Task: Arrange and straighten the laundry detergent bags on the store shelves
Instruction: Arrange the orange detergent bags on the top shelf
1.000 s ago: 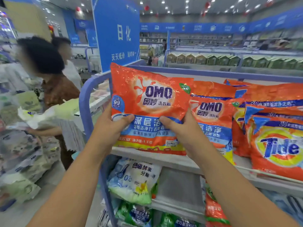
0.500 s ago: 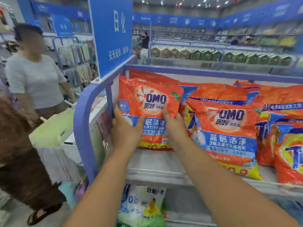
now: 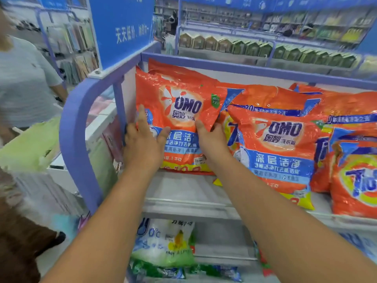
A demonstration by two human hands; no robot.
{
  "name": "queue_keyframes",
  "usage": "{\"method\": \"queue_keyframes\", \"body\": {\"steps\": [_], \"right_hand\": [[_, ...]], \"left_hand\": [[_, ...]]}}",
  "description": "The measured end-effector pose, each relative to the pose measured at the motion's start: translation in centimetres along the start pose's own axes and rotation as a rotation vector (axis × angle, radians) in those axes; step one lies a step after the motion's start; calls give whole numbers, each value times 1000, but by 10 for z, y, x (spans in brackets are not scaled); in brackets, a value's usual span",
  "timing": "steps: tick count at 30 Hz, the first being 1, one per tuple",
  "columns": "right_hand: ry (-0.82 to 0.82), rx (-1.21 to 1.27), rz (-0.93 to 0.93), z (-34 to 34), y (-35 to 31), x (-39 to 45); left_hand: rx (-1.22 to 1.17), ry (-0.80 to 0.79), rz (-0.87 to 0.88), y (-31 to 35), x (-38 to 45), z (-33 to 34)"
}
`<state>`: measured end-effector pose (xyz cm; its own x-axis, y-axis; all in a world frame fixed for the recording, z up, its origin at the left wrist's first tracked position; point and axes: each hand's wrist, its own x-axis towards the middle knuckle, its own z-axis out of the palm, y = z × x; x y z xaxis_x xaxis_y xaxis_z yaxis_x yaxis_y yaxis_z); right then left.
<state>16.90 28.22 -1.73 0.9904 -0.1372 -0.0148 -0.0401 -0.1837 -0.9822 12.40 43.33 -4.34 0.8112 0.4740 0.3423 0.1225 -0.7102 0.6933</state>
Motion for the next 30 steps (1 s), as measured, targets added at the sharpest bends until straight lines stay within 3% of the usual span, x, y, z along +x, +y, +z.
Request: {"method": "queue_keyframes", "body": {"steps": [4,10,14,20,26,30], "right_hand": [[-124,-246,-146,-26,9,-30],[-369,-640,-470,-68,28,-83],[-472,-767,-659,-110,60,-109],[-424,-781,-824,-185,109,-141],[-428,-873,-759,-273,190,-162],[-424,-903,-464,-320,229,-147]], "left_hand": [[143,-63,-27,17,-20,2],[372,-150,103,21,-77,20],[484,-143,168,32,-108,17],[512,-211,202,68,-193,34],[390,-146,276,76,-296,81],[397,-261,246,77,-339,128]]}}
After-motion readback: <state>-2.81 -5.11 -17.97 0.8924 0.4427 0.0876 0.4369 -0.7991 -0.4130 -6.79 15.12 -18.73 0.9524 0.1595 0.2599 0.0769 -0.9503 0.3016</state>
